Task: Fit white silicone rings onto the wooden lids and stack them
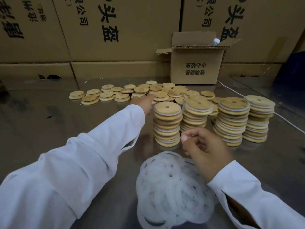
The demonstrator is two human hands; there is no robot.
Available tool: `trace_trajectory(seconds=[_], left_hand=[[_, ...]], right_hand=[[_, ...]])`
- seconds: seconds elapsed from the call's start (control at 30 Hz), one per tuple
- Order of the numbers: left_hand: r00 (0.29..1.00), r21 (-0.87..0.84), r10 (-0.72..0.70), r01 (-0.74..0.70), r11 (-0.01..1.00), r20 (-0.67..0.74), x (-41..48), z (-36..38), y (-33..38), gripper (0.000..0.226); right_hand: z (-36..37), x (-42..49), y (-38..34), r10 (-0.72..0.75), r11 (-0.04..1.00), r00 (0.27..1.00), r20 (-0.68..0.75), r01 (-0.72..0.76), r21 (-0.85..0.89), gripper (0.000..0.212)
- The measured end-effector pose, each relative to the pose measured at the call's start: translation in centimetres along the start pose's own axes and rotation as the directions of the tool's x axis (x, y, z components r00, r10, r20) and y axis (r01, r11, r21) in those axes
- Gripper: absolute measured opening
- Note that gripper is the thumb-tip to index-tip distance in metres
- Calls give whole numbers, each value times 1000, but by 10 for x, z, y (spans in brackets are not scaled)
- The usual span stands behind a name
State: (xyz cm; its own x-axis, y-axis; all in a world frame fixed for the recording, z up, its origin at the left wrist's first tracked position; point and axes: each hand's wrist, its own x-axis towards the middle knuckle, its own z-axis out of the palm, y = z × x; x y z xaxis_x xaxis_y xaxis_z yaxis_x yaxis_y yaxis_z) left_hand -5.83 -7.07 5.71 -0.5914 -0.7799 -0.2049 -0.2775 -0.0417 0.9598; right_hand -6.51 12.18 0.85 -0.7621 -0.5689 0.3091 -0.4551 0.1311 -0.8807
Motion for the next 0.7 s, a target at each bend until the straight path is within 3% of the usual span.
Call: trace_trajectory(seconds=[0.13,0.2,0.33,0.5,0.6,0.7], left_hand=[[997,-73,-23,18,997,-72,24,-22,-6,33],[989,-9,-25,24,1000,-143,46,-35,-9,22],[956,131,22,18,991,-294,85,-50,-12,25],[935,283,181,-92,955,-306,132,-43,-20,20],[925,462,240,-82,883,-295,160,-35,-23,36],[911,673,295,-27,739,-287,181,-34,-28,45]], right_hand=[[3,1,3,-9,999,1000,24,10,-31,4],[4,1,4,-19,999,1000,21,20,-39,4],[3,2,7,-6,997,999,49,10,-77,5],[1,4,3,57,992,997,50,-51,-117,13],[5,6,3,94,987,995,35,-89,-136,16],[10,11,5,107,983,994,10,-104,-150,21]])
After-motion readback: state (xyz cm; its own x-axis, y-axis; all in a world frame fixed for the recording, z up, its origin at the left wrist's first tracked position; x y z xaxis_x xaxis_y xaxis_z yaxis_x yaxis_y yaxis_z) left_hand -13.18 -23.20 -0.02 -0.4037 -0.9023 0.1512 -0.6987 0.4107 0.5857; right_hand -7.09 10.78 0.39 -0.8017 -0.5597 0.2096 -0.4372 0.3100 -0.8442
